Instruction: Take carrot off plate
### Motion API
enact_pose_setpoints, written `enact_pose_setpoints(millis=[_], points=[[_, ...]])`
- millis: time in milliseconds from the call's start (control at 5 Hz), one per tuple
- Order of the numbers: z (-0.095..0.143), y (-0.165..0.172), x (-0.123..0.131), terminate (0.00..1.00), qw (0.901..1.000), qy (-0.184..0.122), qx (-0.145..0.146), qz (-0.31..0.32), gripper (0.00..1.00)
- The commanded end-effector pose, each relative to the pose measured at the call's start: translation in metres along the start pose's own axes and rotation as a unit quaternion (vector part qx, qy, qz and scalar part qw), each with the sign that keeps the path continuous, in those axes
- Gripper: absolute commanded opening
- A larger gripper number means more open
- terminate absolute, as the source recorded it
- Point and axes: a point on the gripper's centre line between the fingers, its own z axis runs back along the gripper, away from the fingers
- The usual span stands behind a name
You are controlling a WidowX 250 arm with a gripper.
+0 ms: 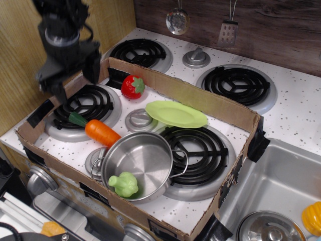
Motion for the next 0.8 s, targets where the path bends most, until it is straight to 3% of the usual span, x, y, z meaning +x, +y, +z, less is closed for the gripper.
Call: enact_pose_setpoints(millis=[0,200,600], points=[[0.0354,-0.0117,0.0102,0.0,0.9991,-0.039,-0.016,-0.001,1.0],[0.0311,-0.0178,0.0016,0.0,0.9973,-0.049,-0.046,-0.031,1.0],[0.0311,-0.0178,0.0016,0.0,0.9973,-0.049,-0.046,-0.031,1.0]])
